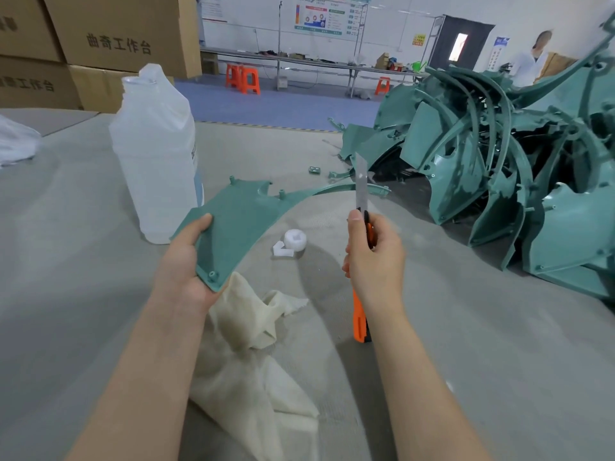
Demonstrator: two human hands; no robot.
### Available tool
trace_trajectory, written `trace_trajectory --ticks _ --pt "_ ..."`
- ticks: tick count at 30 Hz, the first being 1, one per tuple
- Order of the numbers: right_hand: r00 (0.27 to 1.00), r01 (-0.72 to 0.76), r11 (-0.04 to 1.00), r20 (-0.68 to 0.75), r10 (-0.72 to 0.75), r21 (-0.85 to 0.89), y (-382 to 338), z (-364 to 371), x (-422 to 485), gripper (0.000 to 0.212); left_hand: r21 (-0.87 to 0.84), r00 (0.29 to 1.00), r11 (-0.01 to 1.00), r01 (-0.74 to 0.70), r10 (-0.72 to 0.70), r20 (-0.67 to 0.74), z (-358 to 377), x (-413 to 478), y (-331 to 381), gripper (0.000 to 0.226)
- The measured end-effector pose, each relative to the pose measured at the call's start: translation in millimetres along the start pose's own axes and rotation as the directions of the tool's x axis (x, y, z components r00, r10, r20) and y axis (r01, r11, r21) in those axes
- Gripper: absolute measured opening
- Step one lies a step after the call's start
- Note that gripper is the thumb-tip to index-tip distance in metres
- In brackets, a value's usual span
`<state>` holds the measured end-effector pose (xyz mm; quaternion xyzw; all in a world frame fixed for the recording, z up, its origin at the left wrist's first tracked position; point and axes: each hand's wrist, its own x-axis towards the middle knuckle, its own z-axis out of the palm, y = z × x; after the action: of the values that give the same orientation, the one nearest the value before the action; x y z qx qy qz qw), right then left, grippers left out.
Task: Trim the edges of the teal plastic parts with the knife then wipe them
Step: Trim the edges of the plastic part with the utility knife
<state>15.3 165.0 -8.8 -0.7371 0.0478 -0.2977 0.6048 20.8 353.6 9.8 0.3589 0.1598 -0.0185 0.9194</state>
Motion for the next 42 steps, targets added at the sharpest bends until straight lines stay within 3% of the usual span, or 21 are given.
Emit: trace_trajectory --ticks 15,42 --pt "0.981 0.130 0.989 0.156 -0.118 -0.066 -7 16 -19 0.018 -0.062 0.999 0.997 0.044 -0.044 -0.001 0 3 -2 0.011" --pt "0.934 0.278 0.958 0.248 -0.255 -0.062 -6 25 -29 0.014 -0.183 0.995 0.980 0.081 -0.089 -0.040 8 -3 -4 0.013"
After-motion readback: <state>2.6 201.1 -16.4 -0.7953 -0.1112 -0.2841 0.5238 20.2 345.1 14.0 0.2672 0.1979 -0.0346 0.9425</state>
